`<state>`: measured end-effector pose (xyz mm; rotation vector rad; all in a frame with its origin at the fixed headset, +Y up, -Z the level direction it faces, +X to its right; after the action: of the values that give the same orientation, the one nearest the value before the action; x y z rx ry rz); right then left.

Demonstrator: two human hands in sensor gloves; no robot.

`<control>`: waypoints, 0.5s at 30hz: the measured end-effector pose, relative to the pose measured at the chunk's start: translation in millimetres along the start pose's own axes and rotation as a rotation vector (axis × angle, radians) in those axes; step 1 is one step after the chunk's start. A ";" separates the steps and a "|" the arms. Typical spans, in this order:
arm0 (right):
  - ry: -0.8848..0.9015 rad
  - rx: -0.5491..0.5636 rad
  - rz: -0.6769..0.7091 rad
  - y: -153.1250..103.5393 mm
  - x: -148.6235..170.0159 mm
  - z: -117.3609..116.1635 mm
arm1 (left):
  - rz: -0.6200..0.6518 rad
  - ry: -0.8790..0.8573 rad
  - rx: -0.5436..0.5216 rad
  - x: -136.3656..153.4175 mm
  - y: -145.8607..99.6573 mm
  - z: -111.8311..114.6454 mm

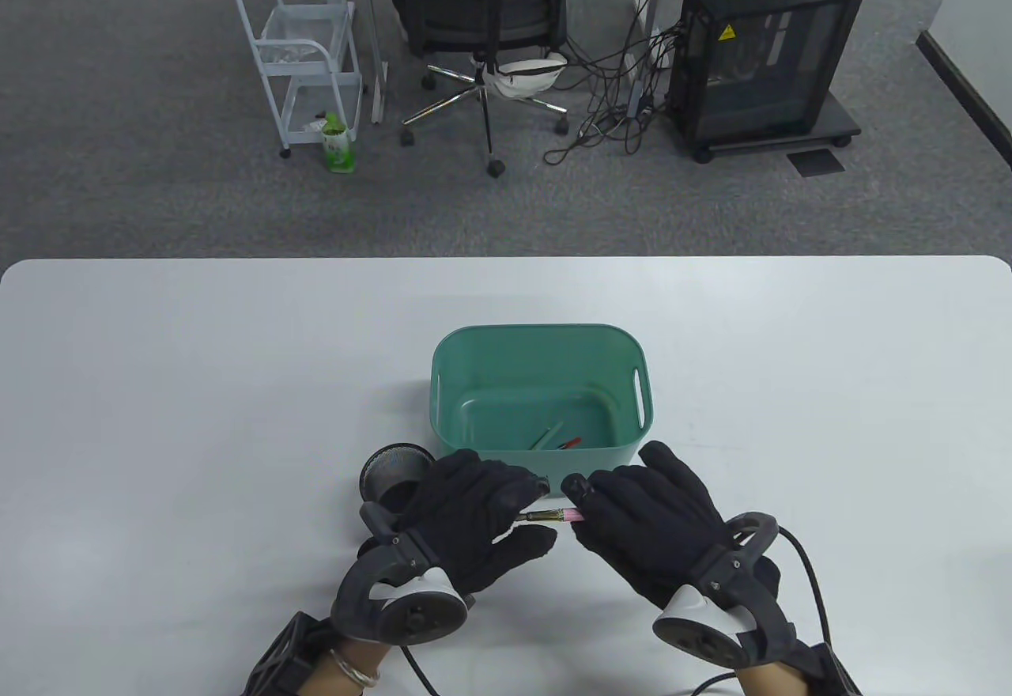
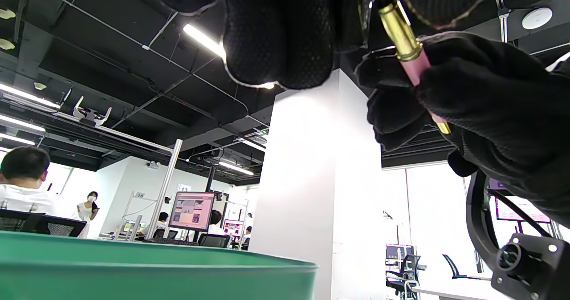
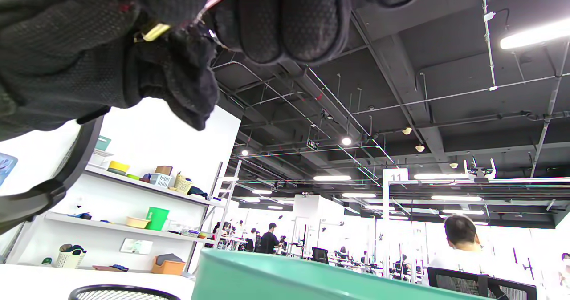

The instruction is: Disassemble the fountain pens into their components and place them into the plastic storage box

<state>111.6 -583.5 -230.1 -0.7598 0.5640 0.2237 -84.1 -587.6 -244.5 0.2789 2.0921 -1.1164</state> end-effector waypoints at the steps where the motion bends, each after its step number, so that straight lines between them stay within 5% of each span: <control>1: 0.000 -0.001 0.000 0.0 0.1 -0.2 | 0.000 0.007 -0.003 -0.4 -0.1 -0.3; 15: -0.003 -0.004 -0.001 0.5 0.5 -1.1 | 0.011 0.021 0.002 -3.7 0.0 0.7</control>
<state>111.4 -583.9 -231.3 -0.7635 0.5609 0.2254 -81.1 -587.6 -242.1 0.3042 2.1050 -1.1136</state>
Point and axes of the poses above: the tracker on the back of each hand, its own x axis roughly to the little-finger side, its own y axis roughly from the wrist to the fingertips, z = x × y, the point moved 4 cm from there along y, roughly from the wrist to the fingertips, and after that the axes turned 7 degrees about -z, right-handed, at the moved point
